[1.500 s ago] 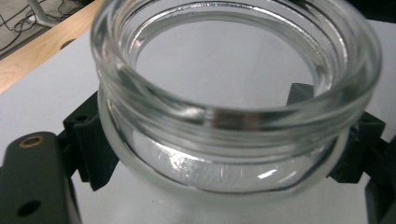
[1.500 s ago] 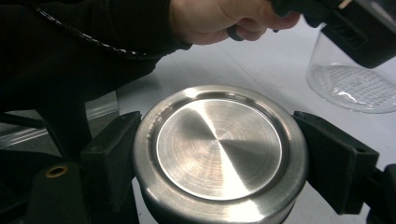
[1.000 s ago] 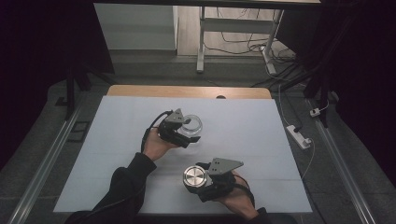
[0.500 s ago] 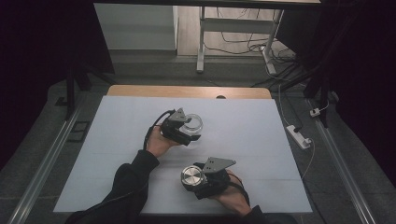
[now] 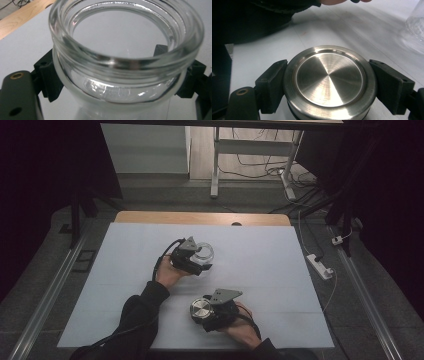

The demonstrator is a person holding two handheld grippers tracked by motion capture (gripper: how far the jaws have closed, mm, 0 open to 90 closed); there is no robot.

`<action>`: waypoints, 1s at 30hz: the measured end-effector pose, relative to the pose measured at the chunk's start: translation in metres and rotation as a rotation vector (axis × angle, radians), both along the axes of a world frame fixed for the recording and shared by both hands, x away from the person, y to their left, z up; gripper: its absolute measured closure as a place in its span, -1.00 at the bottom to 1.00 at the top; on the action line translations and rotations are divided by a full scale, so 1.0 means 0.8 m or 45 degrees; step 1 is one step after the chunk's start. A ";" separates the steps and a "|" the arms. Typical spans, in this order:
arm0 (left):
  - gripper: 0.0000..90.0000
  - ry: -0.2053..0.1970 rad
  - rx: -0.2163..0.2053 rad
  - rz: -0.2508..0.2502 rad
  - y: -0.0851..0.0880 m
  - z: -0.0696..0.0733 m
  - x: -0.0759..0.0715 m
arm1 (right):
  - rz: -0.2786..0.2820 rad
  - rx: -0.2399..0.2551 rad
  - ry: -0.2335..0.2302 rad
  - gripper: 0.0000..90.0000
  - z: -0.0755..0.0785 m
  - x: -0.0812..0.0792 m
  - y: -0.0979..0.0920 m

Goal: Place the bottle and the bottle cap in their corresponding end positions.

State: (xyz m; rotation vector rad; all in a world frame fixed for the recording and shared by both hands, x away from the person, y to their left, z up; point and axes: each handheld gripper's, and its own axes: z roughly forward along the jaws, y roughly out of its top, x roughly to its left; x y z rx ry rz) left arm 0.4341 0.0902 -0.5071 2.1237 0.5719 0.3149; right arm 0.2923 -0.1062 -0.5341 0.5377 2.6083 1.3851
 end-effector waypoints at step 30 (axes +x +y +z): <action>-0.68 0.053 0.005 0.039 0.007 -0.019 0.005 | -0.081 -0.188 0.049 -0.65 -0.008 0.012 0.020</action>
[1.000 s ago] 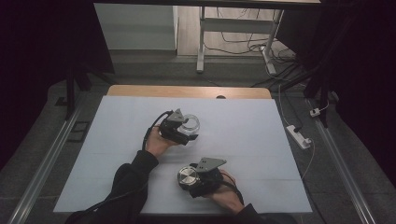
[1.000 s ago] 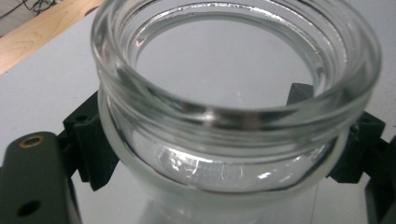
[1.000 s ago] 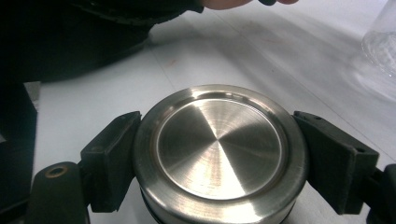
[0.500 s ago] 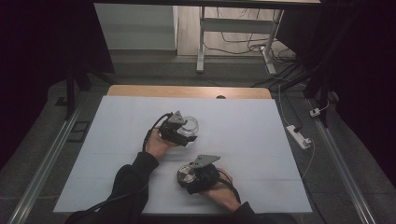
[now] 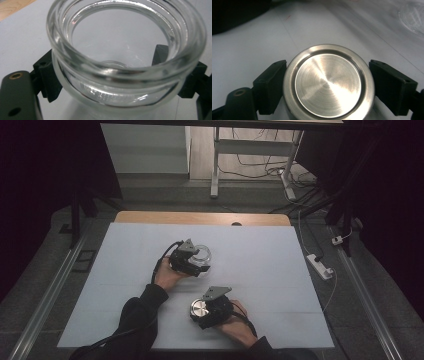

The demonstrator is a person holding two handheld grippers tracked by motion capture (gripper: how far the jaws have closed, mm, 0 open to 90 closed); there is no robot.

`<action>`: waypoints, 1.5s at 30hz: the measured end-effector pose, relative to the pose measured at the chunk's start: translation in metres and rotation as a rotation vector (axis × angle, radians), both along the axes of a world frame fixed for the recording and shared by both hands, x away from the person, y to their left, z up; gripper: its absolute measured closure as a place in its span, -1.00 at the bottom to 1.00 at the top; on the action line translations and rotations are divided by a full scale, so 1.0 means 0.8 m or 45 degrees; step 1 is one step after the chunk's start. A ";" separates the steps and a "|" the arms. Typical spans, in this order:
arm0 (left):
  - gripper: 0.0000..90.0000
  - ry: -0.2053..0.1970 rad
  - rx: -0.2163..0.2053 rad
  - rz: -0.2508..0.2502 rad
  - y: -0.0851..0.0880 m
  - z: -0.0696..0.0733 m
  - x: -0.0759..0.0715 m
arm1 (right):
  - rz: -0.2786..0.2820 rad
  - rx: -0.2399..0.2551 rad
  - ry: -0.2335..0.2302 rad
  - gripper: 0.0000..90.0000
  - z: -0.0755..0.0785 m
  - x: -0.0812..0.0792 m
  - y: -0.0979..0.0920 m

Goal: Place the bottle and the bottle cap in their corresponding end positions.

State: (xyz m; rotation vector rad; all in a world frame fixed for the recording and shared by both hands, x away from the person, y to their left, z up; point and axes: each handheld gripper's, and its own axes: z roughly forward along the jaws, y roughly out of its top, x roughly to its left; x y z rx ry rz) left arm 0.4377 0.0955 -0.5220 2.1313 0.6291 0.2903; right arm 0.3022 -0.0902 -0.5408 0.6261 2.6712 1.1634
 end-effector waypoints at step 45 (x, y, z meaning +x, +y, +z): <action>-1.00 0.085 -0.050 0.039 0.047 0.035 -0.059 | -0.030 0.156 0.054 -0.97 0.038 0.002 -0.021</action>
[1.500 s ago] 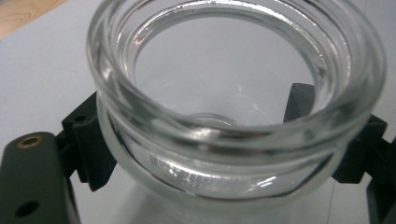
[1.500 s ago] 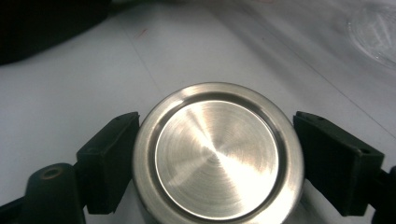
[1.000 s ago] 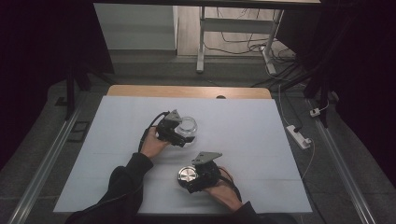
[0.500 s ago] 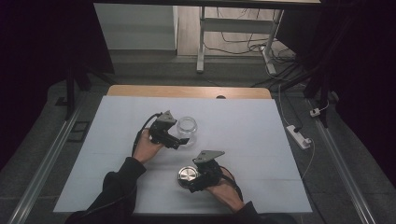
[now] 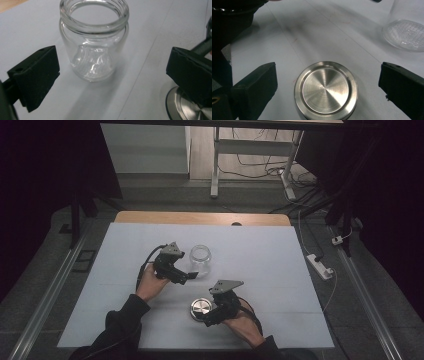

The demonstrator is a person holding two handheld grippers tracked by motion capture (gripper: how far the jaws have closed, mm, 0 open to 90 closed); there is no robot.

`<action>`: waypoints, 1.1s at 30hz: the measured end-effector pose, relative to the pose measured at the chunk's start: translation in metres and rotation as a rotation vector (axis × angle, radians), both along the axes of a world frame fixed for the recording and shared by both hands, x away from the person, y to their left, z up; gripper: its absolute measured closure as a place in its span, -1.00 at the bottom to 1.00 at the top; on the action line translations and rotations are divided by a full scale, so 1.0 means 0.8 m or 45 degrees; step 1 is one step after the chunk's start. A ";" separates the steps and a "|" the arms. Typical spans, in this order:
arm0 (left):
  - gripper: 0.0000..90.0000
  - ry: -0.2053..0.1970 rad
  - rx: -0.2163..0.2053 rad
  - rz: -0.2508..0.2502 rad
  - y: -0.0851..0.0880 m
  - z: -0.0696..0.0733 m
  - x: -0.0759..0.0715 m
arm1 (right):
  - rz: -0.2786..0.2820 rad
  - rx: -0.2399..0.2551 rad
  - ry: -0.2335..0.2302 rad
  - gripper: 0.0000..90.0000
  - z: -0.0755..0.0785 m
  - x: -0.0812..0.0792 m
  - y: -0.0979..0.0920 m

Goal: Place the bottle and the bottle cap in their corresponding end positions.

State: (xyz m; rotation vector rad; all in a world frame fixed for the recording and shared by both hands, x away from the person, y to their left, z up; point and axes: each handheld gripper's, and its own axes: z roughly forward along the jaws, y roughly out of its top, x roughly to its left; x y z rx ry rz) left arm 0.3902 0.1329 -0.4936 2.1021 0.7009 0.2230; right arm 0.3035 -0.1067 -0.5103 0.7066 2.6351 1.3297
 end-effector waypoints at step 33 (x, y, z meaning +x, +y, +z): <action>-1.00 0.041 -0.102 -0.069 0.026 0.012 -0.083 | -0.034 0.024 -0.073 -1.00 0.022 -0.008 -0.030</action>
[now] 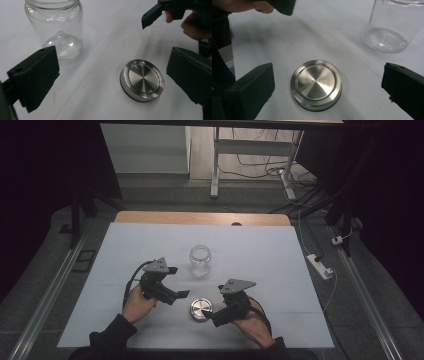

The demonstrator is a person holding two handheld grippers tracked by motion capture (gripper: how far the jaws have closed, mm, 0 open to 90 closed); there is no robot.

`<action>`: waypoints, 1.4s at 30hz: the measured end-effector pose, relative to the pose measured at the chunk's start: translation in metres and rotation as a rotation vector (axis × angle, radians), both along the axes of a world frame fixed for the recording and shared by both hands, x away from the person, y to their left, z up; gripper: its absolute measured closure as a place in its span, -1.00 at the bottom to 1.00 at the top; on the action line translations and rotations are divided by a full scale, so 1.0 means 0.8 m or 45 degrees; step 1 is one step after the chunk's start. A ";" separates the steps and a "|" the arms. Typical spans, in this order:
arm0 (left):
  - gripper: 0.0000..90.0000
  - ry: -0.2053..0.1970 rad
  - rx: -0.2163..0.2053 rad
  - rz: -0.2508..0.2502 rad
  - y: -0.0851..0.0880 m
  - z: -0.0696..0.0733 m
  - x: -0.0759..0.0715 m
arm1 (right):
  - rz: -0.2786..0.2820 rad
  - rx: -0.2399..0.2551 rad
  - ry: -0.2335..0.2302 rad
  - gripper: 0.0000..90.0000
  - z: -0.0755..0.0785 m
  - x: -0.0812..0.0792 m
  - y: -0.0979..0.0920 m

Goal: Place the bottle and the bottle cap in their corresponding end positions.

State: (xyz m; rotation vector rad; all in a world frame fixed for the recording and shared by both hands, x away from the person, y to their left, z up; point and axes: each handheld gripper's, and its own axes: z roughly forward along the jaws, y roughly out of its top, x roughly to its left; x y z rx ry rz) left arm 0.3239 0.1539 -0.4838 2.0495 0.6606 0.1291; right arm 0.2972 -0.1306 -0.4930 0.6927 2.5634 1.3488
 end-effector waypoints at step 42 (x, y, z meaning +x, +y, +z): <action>-1.00 -0.032 0.005 0.256 0.107 -0.002 -0.127 | -0.189 -0.042 -0.098 -1.00 0.033 -0.029 -0.082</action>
